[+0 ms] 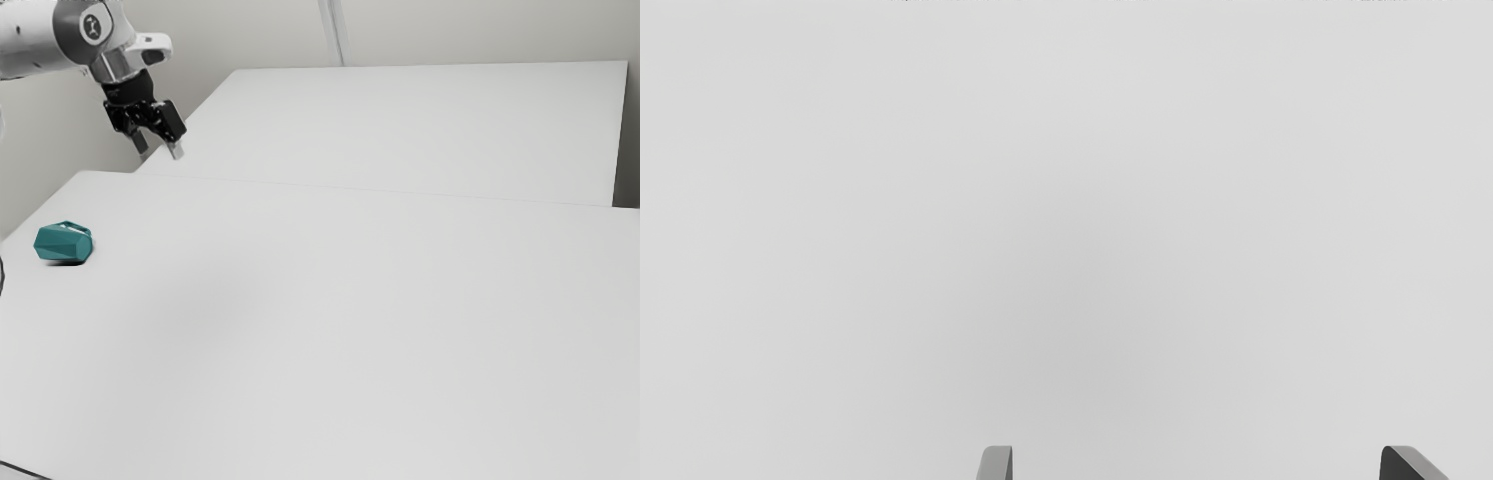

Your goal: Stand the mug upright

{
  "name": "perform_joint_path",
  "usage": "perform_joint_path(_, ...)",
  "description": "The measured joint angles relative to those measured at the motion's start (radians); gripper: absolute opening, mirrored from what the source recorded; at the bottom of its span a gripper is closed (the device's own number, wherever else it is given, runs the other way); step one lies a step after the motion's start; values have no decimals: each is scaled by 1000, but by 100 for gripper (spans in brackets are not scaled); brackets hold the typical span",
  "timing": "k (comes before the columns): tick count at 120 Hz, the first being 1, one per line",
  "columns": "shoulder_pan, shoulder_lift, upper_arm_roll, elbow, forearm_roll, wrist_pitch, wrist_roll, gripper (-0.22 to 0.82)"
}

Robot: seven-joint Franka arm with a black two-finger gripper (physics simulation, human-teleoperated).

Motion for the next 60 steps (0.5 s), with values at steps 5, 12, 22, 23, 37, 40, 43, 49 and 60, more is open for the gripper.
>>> perform_joint_path(5, 0, 3, 2, -6, -2, 10, 2, 60)
perform_joint_path(12, -1, 0, 9, -13, -3, 21, 3, 60)
perform_joint_path(22, -8, -27, 54, -61, -4, 38, 0, 60)
perform_joint_path(23, -9, -31, 61, -67, -5, 41, 0, 60)
perform_joint_path(37, 10, -161, 152, -273, -12, 142, -3, 60)
perform_joint_path(40, 29, -186, 159, -316, -13, 173, -3, 60)
perform_joint_path(43, 57, -202, 160, -347, -15, 204, -2, 60)
perform_joint_path(49, 136, -218, 148, -383, -39, 259, 7, 60)
perform_joint_path(60, 409, -205, 19, -404, -153, 345, 57, 60)
